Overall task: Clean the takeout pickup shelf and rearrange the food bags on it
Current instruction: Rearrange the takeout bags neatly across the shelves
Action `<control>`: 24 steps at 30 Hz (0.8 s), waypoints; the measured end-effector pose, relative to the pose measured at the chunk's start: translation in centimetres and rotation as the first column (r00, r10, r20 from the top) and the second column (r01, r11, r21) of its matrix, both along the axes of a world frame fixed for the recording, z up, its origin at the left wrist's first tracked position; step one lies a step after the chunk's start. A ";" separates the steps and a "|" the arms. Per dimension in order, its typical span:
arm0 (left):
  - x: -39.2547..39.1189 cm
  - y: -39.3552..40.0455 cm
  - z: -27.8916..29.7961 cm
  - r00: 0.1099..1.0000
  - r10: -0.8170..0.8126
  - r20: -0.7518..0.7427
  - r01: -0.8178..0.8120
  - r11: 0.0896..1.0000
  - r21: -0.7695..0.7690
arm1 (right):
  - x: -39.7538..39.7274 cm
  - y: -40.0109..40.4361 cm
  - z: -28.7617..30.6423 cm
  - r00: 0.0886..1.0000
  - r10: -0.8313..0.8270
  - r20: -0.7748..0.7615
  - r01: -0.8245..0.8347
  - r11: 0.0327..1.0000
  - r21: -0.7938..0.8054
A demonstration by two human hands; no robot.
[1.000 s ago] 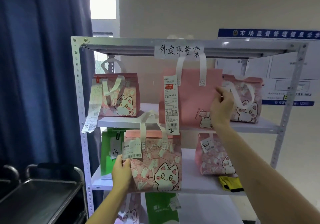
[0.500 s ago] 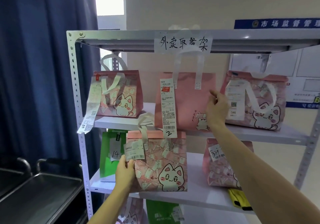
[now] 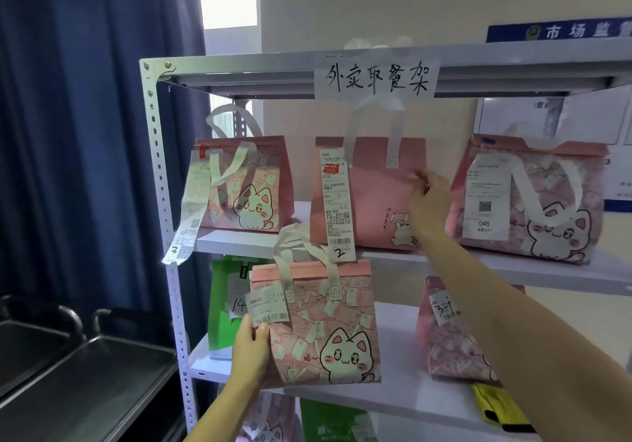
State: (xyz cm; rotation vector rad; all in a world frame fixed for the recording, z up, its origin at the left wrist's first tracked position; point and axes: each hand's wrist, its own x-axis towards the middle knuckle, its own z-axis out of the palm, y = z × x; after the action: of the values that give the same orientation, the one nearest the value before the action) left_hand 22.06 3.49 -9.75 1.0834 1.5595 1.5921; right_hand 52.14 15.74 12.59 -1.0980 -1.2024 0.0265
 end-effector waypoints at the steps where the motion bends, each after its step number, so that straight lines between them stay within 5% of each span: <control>1: -0.1 0.1 -0.1 1.000 -0.009 0.011 0.009 1.000 -0.006 | 0.1 0.1 0.0 1.000 -0.006 0.017 0.006 1.000 -0.007; 24: -1.2 0.1 -1.2 0.998 -0.059 0.025 0.060 0.998 -0.007 | -0.1 -4.8 -4.6 0.984 -0.070 0.164 0.046 0.988 0.148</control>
State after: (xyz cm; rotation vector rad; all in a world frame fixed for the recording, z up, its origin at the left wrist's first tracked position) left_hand 20.90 3.55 -10.99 1.0917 1.5018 1.5533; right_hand 52.03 10.90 7.99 -1.0227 -1.3017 -0.1995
